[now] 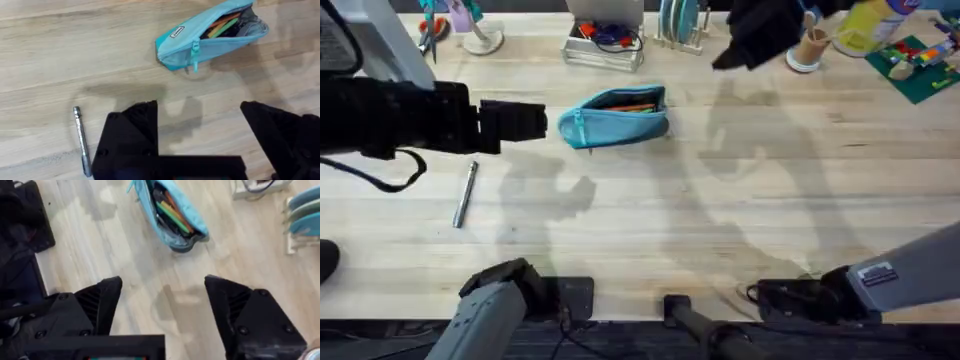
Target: Unzip the bag, pick up the pens from the table one at a time and place them inside, then zip the bag closed.
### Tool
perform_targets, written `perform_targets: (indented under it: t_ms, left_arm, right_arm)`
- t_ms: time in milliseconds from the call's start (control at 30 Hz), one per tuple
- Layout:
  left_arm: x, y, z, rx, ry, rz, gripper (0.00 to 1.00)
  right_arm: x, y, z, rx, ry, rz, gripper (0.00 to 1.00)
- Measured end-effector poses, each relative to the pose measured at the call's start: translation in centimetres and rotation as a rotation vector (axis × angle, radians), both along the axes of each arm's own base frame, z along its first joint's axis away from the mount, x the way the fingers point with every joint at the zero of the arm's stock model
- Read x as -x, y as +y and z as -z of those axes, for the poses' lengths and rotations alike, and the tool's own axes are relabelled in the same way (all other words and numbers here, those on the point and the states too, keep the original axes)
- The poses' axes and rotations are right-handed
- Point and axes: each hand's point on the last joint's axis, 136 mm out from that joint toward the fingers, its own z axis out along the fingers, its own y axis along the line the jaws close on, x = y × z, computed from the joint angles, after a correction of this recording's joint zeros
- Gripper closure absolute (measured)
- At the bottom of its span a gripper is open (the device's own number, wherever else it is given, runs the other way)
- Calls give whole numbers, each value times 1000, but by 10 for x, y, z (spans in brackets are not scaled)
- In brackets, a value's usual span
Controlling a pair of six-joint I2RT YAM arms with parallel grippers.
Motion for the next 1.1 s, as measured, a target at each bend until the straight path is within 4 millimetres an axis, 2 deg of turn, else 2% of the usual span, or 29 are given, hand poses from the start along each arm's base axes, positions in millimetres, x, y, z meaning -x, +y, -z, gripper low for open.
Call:
perform_targets:
  t_ms: [300,533,833,1100]
  left_arm:
    - [0,0,0,0,0,0,6]
    - [2,1,1,5,14,-15,6]
    - [14,38,16,-82,141,-288,6]
    - [24,71,23,-233,205,-415,5]
  right_arm:
    - [32,-11,27,23,51,34,4]
    - [36,-11,34,25,74,48,4]
    - [35,-11,34,24,75,51,4]
    - [33,-11,34,22,66,51,4]
